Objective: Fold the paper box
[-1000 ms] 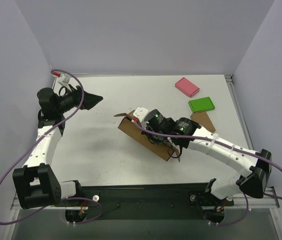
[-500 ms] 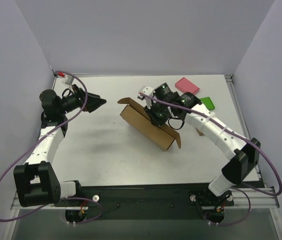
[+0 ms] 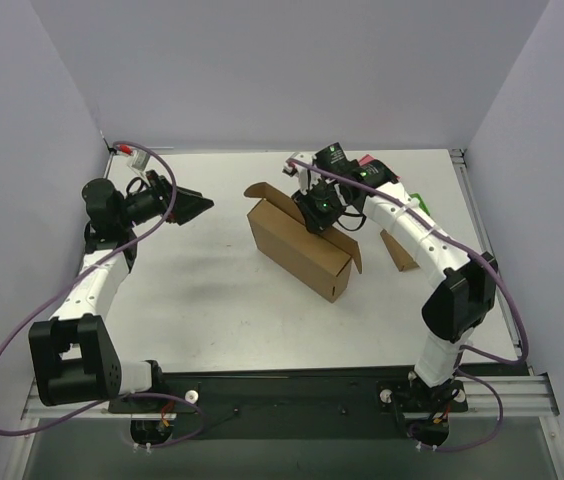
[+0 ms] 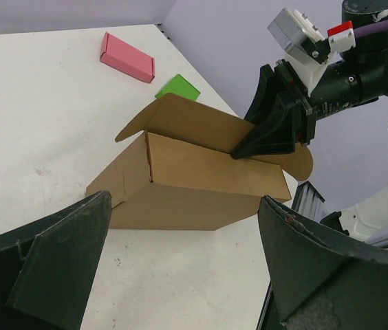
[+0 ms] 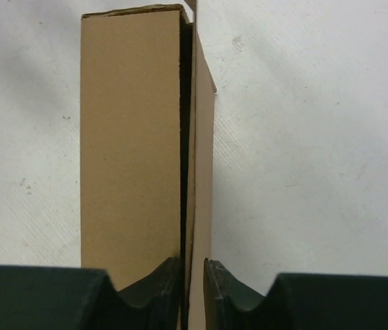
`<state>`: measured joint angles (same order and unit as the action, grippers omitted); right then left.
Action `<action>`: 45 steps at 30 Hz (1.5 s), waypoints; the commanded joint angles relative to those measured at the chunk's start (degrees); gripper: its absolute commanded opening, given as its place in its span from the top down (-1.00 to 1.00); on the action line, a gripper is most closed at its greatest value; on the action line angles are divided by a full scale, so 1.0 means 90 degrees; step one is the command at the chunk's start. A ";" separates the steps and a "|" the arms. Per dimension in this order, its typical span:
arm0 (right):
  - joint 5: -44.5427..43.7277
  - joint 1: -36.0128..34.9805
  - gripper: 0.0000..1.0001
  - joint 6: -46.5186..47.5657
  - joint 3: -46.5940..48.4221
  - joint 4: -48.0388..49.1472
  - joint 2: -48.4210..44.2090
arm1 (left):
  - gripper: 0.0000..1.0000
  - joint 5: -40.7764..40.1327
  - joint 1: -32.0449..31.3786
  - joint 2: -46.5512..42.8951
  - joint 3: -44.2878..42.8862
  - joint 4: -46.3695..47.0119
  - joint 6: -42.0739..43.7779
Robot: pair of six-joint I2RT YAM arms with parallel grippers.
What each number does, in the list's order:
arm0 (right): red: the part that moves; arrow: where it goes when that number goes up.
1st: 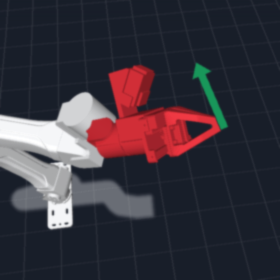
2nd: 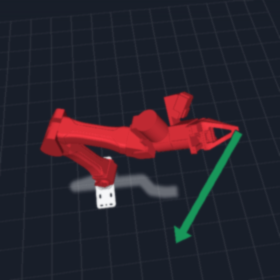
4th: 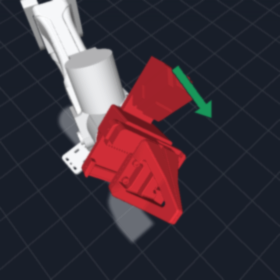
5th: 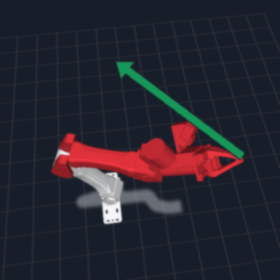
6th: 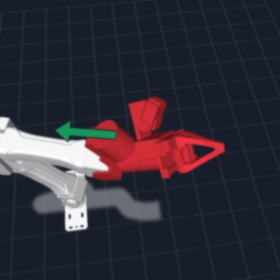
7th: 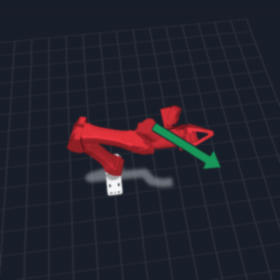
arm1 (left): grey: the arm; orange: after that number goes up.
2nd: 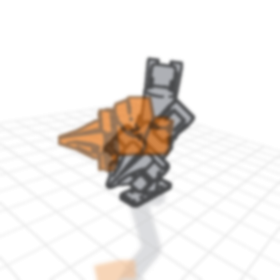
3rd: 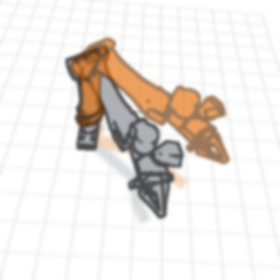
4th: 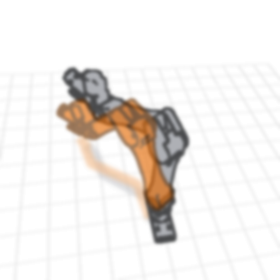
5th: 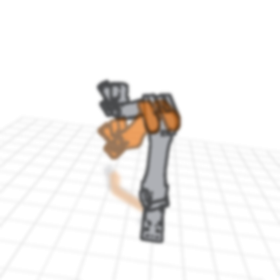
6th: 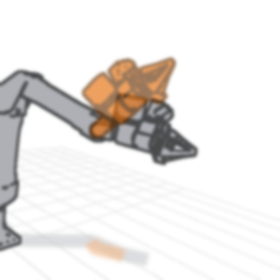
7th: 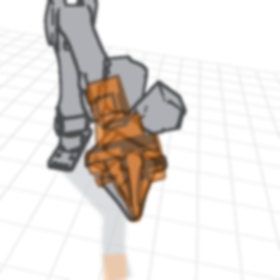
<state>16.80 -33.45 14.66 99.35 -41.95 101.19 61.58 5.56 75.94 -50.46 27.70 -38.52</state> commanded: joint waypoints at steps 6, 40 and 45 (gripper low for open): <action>0.0136 0.0416 0.16 0.0159 0.0416 -0.0212 0.0017 | -0.95 0.0111 -0.0022 0.0107 0.0001 0.0398 -0.0007; -0.1847 0.0338 -0.72 -0.3473 -0.2365 0.0844 -0.3898 | -0.95 -0.2672 -0.1808 0.1082 -0.2235 -0.3664 0.4241; -0.2237 0.0182 -0.69 -0.4010 -0.3108 0.0648 -0.4494 | -0.95 -0.2819 -0.1946 0.1464 -0.2714 -0.3791 0.4768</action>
<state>1.21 -30.85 -15.05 75.22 -34.68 62.48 39.55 -11.38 86.85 -70.91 -3.03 -2.74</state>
